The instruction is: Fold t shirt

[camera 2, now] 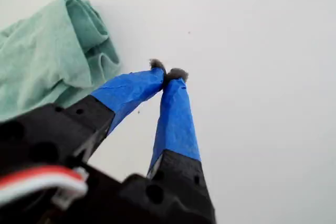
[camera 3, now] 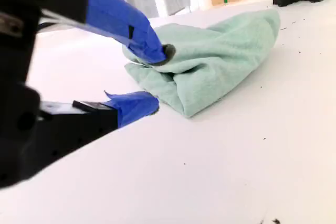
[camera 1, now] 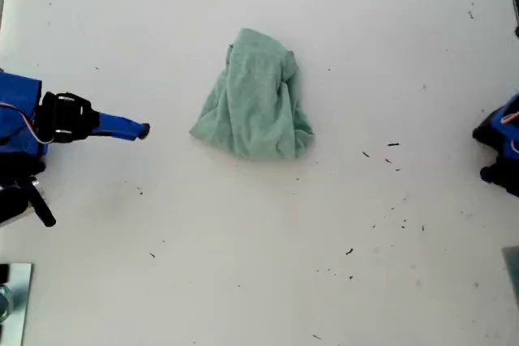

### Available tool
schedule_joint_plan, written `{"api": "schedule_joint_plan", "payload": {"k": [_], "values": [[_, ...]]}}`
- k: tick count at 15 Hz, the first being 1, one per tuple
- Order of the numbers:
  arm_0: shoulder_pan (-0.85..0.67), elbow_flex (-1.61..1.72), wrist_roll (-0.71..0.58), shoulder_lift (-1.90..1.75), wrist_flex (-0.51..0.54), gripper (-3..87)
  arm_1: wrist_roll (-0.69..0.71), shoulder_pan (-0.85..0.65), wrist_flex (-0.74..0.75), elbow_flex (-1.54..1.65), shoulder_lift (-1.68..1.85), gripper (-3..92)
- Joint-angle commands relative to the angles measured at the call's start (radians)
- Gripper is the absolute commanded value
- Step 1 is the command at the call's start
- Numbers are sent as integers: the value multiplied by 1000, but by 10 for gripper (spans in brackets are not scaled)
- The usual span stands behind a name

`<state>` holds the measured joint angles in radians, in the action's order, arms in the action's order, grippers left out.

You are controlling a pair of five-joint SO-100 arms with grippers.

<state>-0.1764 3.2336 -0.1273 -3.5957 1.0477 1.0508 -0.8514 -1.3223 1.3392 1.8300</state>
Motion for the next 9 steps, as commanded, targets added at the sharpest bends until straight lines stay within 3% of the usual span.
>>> {"api": "schedule_joint_plan", "payload": {"k": [1, 3, 5, 7, 9], "values": [[9, 9, -6, -5, -18, 112, -150, 84, 72, 549, 518, 25], [9, 9, -6, -5, -18, 112, -322, 147, 146, 1112, 1085, 25], [9, 9, -6, -5, -18, 112, -525, 264, 41, 1465, 1621, 25], [9, 9, -6, -5, -18, 112, -618, 324, -31, 1657, 1678, 25], [8, 9, -6, -5, -18, 112, -825, 288, -14, 1770, 1643, 26]]}}
